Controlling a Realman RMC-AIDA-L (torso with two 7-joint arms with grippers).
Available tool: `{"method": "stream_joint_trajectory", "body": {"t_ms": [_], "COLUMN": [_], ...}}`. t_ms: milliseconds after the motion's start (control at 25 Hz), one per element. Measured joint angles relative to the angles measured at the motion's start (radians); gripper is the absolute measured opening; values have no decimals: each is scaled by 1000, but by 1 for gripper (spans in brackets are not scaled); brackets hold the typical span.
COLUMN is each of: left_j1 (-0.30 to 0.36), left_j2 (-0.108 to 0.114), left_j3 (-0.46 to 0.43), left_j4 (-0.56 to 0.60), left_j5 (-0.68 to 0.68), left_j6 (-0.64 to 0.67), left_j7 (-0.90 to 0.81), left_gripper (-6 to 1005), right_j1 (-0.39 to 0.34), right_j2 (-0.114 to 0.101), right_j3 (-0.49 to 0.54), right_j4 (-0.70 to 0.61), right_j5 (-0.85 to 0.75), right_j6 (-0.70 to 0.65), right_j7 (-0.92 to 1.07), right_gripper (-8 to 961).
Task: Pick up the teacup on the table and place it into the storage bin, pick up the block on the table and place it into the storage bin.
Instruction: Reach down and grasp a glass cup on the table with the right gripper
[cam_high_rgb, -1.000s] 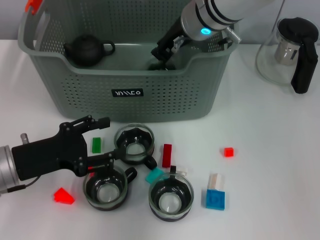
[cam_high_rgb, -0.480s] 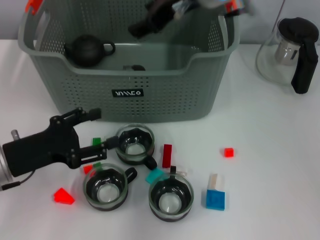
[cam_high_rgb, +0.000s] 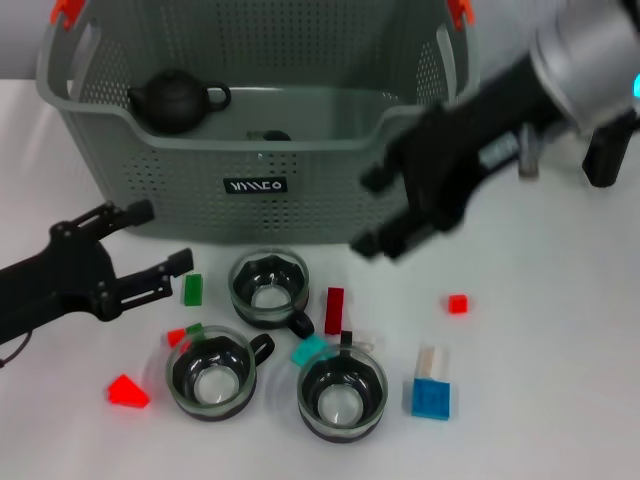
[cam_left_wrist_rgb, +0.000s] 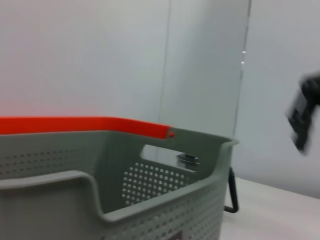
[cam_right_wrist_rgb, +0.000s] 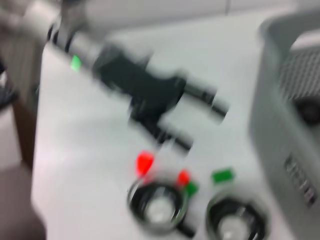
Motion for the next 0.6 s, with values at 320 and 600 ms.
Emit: {"method": "stream_joint_trajectory", "body": {"t_ms": [320,600], "left_j1": [12,12], "left_j2": [2,-2], "left_j3": [-24,-24], "left_j4": [0,-5], "left_j5": [4,6], "left_j6": [-2,-6], "left_j7": [5,5], "left_gripper": [842,841], "right_j1": [-75,-86], "right_j2": [7,8], "right_j3": [-248,-389], "right_j4": [36,87], "right_j5": [-35,-51], "right_j6": [99,200], "right_j7": [-134,-177], "right_gripper": [744,744]}}
